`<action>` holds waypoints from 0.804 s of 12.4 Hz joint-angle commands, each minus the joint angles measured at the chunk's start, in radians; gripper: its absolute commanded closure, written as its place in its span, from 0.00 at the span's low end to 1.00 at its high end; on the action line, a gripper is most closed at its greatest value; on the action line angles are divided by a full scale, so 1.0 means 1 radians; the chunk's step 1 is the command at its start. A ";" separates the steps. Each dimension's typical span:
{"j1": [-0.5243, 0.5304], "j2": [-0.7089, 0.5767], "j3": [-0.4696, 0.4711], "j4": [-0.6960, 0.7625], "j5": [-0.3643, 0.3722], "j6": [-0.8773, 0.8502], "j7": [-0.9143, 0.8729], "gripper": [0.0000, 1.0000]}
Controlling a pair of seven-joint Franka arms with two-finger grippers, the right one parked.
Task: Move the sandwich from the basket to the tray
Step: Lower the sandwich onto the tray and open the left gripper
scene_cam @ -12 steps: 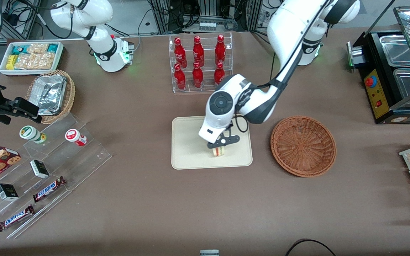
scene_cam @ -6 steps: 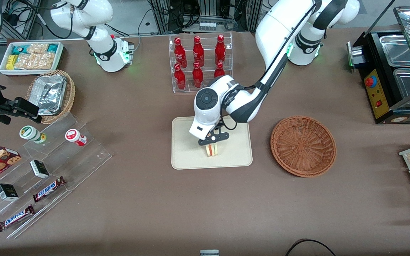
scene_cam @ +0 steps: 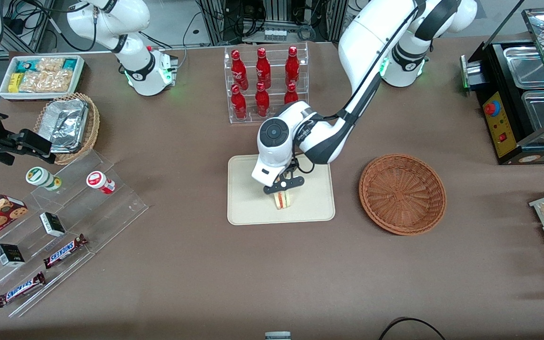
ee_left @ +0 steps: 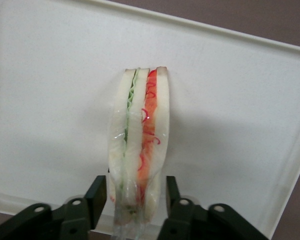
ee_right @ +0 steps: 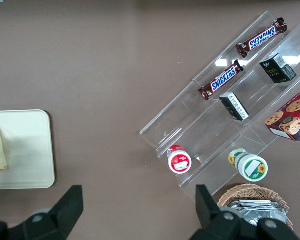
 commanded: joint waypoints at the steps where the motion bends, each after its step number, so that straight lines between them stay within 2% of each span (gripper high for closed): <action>1: -0.017 -0.048 0.012 0.021 0.016 -0.034 0.006 0.00; 3: -0.010 -0.095 0.012 0.024 0.014 -0.109 0.015 0.00; 6: 0.012 -0.187 0.017 0.024 0.009 -0.222 0.153 0.00; 10: 0.104 -0.272 0.018 0.019 0.017 -0.386 0.259 0.00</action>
